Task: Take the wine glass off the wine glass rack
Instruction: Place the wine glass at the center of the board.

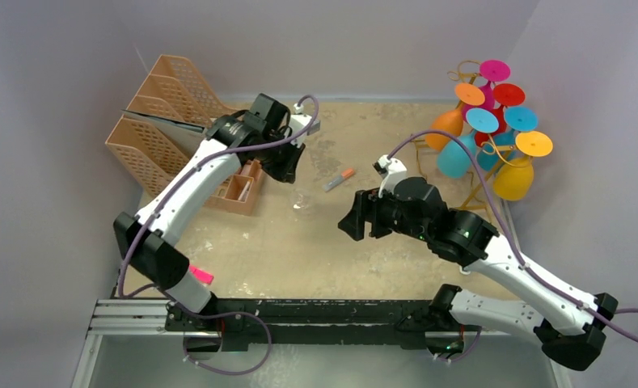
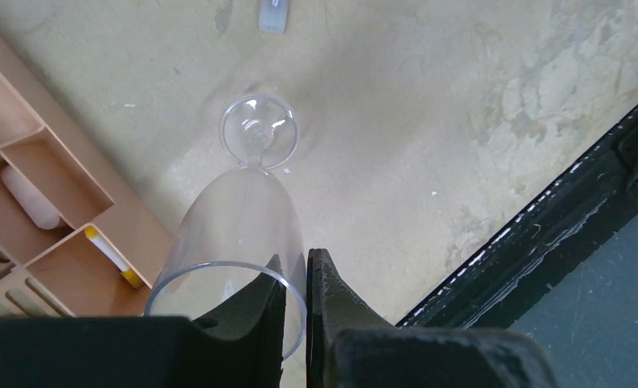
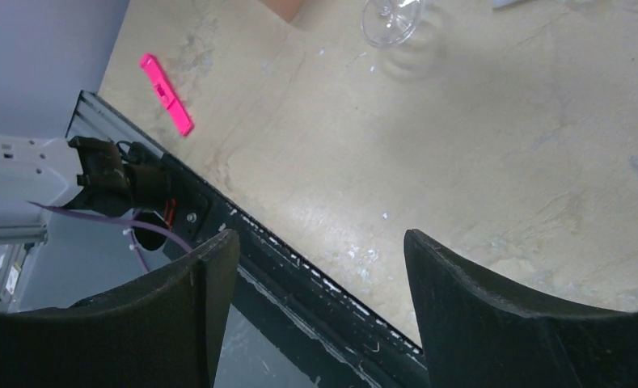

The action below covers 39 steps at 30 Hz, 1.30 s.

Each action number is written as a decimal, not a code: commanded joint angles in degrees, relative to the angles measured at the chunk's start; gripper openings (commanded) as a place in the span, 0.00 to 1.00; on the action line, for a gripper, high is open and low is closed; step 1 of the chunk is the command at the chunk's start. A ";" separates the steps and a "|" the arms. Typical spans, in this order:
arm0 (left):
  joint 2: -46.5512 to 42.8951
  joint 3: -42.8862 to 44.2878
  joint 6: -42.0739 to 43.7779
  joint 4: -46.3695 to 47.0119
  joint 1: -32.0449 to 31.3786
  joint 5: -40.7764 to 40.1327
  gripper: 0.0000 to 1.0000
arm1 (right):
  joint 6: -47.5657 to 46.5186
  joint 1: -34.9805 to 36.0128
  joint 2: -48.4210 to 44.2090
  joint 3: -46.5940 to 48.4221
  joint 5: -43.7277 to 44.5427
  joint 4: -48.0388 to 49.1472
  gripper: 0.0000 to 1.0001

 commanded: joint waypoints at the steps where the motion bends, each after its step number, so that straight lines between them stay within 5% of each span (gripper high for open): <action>1: 4.23 3.05 0.98 0.27 0.65 -1.69 0.00 | 1.34 0.11 -3.37 -1.18 -3.01 -2.22 0.77; 13: 10.47 5.86 0.12 0.08 5.94 0.62 0.00 | -4.53 0.10 -3.68 3.79 7.66 -10.79 0.82; 31: 18.12 15.44 5.76 -10.29 6.76 -3.21 0.00 | -7.57 0.00 1.96 8.95 12.64 -8.22 0.85; 39: 18.61 13.36 5.11 -9.81 6.76 -1.95 0.00 | -9.02 0.02 2.48 8.50 14.55 -8.36 0.87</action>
